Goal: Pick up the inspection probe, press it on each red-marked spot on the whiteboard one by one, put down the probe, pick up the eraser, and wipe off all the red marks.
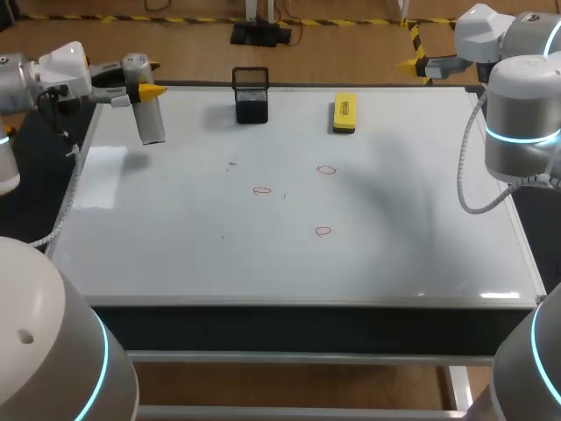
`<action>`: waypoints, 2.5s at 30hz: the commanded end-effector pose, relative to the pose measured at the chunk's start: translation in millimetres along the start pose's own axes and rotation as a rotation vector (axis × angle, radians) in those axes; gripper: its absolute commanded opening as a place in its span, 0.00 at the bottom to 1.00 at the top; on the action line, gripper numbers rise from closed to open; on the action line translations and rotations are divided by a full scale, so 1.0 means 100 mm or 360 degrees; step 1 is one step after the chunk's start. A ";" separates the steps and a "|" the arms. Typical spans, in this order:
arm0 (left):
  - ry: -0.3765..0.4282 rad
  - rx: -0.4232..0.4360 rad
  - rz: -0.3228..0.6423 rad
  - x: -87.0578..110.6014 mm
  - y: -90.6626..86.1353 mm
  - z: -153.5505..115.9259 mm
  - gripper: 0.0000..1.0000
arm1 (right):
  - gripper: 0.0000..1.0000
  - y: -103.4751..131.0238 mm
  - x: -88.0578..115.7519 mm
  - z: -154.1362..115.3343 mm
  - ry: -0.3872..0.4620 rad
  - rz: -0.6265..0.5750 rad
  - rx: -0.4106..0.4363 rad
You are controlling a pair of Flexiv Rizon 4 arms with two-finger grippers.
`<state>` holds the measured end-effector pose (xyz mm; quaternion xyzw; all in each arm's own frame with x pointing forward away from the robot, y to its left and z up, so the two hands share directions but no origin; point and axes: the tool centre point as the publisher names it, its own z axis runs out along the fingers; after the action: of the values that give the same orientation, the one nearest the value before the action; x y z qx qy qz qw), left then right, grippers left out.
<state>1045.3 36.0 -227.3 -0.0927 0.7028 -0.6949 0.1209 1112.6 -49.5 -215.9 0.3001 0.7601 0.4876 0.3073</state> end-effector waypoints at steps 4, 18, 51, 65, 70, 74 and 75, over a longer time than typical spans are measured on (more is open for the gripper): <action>-0.0106 -0.0002 0.0003 0.04 -0.03 0.00 0.00 | 1.00 0.07 -0.09 0.26 0.0406 -0.0273 0.0108; -0.0106 -0.0002 0.0003 0.04 -0.03 0.00 0.00 | 1.00 0.19 0.34 0.85 0.1718 -0.1279 0.0768; -0.0106 -0.0002 0.0003 0.04 -0.03 0.00 0.00 | 1.00 -0.12 0.82 1.02 0.2322 -0.2356 0.1214; -0.0106 -0.0002 0.0003 0.04 -0.03 0.00 0.00 | 1.00 -0.43 1.18 1.14 0.2430 -0.2660 0.0959; -0.0106 -0.0002 0.0003 0.04 -0.03 0.00 0.00 | 1.00 -0.59 1.20 1.19 0.2412 -0.2738 0.0882; -0.0106 -0.0002 0.0003 0.04 -0.03 0.00 0.00 | 1.00 -0.66 1.20 1.20 0.2403 -0.2812 0.0790; -0.0106 -0.0002 0.0003 0.04 -0.03 0.00 0.00 | 1.00 -0.68 1.20 1.21 0.2395 -0.2816 0.0795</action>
<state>1041.2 35.0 -225.6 -0.1155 0.6991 -0.6908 0.1443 1113.5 83.8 -338.6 -0.6241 0.7798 0.0475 0.0104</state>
